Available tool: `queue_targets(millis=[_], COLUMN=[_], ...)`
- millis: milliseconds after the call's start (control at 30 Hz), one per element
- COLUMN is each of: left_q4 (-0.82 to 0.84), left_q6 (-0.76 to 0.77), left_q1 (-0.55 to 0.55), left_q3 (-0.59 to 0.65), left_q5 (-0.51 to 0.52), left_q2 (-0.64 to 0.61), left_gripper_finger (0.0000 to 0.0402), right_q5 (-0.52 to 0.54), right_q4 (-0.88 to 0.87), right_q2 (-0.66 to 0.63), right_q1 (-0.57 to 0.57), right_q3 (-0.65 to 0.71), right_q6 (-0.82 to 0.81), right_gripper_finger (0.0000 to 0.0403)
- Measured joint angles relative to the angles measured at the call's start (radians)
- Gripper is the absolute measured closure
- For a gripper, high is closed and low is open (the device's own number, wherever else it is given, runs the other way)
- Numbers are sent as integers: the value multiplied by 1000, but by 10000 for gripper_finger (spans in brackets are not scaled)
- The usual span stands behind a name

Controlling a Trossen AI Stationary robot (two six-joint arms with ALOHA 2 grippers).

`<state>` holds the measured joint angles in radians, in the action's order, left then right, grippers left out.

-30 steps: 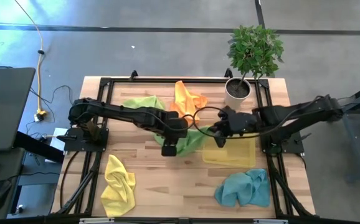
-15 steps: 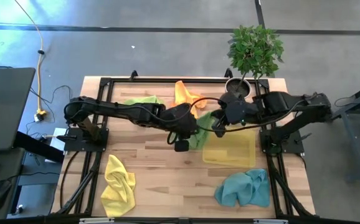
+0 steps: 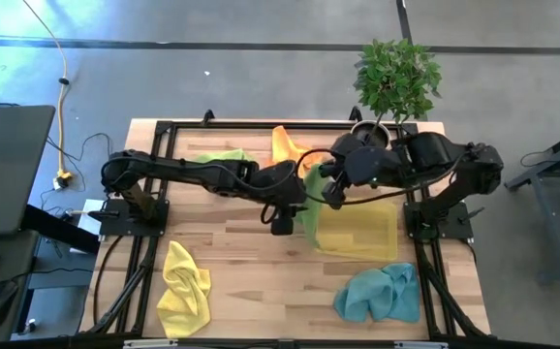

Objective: Fold microfiber towels
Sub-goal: Fold the bottom green microfiber cloth

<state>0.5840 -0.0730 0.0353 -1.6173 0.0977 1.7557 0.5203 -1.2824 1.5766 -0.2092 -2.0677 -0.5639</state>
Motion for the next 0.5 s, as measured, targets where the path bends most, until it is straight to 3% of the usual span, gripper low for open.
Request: queue_targets(millis=[500], left_q4=[6], left_q6=[221], left_q1=[-1], left_q3=[1], left_q5=[5], left_q2=[34], left_gripper_finger=[301], right_q5=[161], right_q4=[15], right_q2=[3], right_q1=[0], right_q3=[-67], right_q6=[8], right_gripper_finger=[403])
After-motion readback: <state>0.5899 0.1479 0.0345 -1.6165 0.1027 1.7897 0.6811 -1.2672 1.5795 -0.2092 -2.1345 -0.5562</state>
